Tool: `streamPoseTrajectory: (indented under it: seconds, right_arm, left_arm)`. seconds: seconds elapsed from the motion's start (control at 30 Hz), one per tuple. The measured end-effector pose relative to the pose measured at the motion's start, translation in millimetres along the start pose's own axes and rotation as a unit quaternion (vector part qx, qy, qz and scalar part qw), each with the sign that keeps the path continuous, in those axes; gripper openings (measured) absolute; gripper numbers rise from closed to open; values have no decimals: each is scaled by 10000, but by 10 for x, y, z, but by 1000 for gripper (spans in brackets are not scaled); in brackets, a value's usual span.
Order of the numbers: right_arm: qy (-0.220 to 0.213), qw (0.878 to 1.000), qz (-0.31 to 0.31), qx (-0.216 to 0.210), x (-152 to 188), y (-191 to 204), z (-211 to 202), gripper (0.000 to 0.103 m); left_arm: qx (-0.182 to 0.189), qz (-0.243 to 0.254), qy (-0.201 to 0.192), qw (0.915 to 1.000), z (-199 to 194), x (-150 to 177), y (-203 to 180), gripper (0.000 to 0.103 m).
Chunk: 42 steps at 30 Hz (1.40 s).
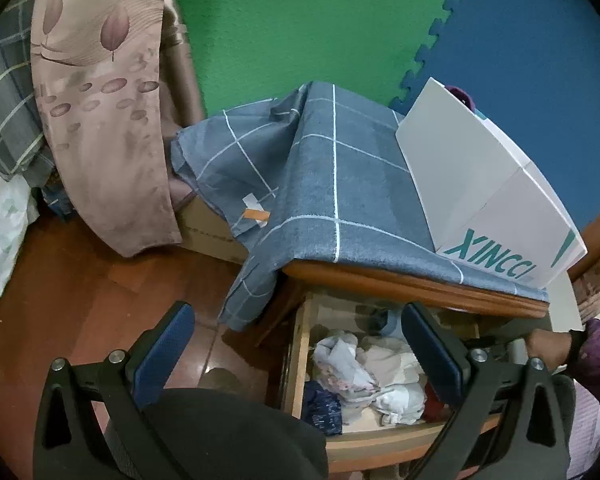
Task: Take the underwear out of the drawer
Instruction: 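Reach the right gripper into the drawer and grasp the red sock, then carry the red sock into the white box and open the right gripper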
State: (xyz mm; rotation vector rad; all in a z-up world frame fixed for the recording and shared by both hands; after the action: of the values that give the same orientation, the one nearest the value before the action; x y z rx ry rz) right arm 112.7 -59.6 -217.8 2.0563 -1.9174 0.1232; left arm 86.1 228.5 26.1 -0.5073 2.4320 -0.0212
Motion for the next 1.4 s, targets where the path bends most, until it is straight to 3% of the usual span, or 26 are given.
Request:
streamPoseTrajectory:
  seconds: [0.1,0.33,0.63,0.77,0.93,1.13,1.17,1.3,1.4]
  right_arm:
    - [-354,9986,392,69,46,-15,-153,46]
    - [-1152,9867,1144,30,320,-47,-498,44]
    - [-2496,9493,1902,172,650,40,-1304,44]
    - [-3206,9183,2307,265,785,321,-1562,44]
    - [-4111,8711,2663,347,990,635,-1997,44]
    - [-5164,8078,2778,596,1309,1044,-2765,44]
    - [-5375,7928,2795,673,1396,1086,-2937,44]
    - [-5841,7544,2862,886,1666,1041,-3367,44]
    - [-5952,7379,3005,1050,1815,872,-3575,44]
  left_arm:
    - [-45,68,-4,10000,6,4,-27,102]
    - [-75,35,61,9999,28,0,-16,102]
    - [-157,46,49,9999,29,17,-23,102]
    - [-150,36,84,9998,28,28,-22,102]
    - [-131,16,114,9998,33,17,-12,102]
    - [-129,21,108,9999,40,9,-8,102]
    - [-129,21,99,9999,35,11,-5,102]
    - [-134,13,29,9999,2,25,15,102]
    - [-147,12,-47,9999,-26,33,28,102]
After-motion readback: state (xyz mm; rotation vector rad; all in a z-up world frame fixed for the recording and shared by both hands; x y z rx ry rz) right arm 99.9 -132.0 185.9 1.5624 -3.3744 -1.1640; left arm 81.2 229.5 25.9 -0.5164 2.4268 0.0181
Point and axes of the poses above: each gripper's, at about its wrist camera, not at the fingertips, and z roughly the way its jaws point, y to its left, x to its underside, the point moved 1 cm from there along z, roughly the way its jaws point, and after that the axes turned 11 degrees about -x, right-handed, at the moved point
